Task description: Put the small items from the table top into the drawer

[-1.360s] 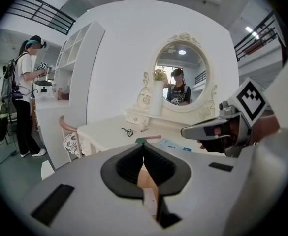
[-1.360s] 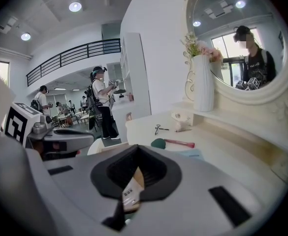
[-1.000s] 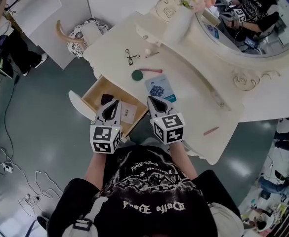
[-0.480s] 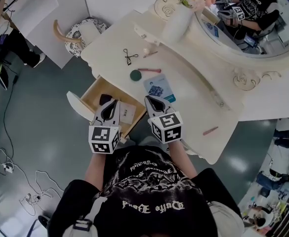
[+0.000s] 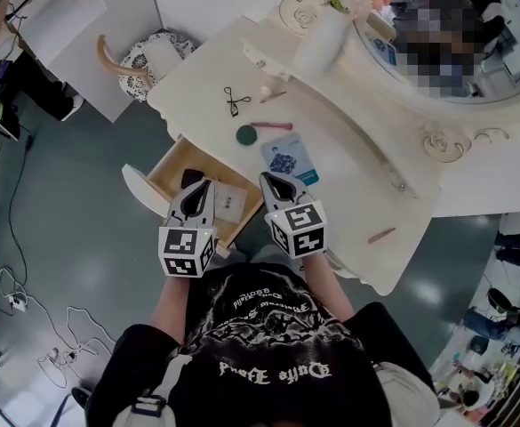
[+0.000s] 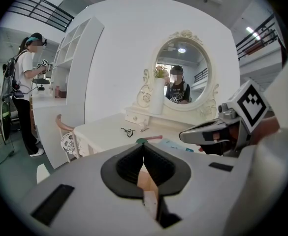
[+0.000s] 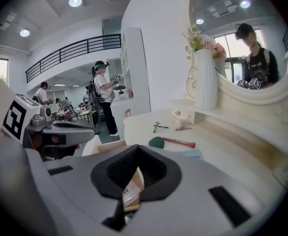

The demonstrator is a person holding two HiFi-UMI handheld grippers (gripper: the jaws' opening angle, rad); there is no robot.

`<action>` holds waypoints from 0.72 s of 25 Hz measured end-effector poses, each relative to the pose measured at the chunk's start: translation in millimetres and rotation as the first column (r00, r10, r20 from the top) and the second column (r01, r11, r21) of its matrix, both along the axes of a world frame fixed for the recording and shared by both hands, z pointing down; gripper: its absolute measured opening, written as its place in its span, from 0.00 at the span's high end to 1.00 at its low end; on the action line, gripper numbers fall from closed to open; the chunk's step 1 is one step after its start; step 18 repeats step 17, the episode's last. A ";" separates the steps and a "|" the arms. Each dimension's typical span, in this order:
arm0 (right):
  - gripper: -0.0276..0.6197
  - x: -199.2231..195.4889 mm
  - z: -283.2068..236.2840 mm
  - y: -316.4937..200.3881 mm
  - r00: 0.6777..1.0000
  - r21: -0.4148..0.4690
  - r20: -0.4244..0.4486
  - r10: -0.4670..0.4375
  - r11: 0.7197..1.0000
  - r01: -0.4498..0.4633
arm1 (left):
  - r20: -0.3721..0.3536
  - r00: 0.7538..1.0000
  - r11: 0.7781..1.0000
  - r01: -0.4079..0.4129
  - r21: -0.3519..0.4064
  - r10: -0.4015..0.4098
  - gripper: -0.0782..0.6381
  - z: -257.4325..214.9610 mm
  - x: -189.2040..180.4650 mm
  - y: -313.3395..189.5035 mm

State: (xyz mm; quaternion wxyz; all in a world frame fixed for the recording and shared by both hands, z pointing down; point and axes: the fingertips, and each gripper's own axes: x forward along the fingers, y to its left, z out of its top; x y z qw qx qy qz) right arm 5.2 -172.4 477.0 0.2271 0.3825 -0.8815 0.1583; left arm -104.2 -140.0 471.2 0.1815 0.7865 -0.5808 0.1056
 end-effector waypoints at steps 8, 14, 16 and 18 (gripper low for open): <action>0.94 0.6 -1.3 1.9 1.000 0.014 -0.010 0.007 1.000 -0.007 | 0.000 1.000 1.000 -0.011 -0.002 0.011 0.87 1.6 -0.5 2.5; 0.94 -0.3 -2.1 4.1 1.000 0.022 -0.016 0.007 1.000 -0.007 | 0.001 1.000 1.000 -0.013 -0.003 0.013 0.87 2.1 -1.9 4.1; 0.94 0.5 -1.0 5.1 1.000 0.022 -0.018 0.008 1.000 -0.007 | 0.002 1.000 1.000 -0.016 -0.004 0.016 0.87 2.6 -1.0 4.6; 0.94 1.0 -0.3 5.6 1.000 0.021 -0.020 0.008 1.000 -0.008 | 0.002 1.000 1.000 -0.017 -0.004 0.017 0.87 2.9 -0.5 4.8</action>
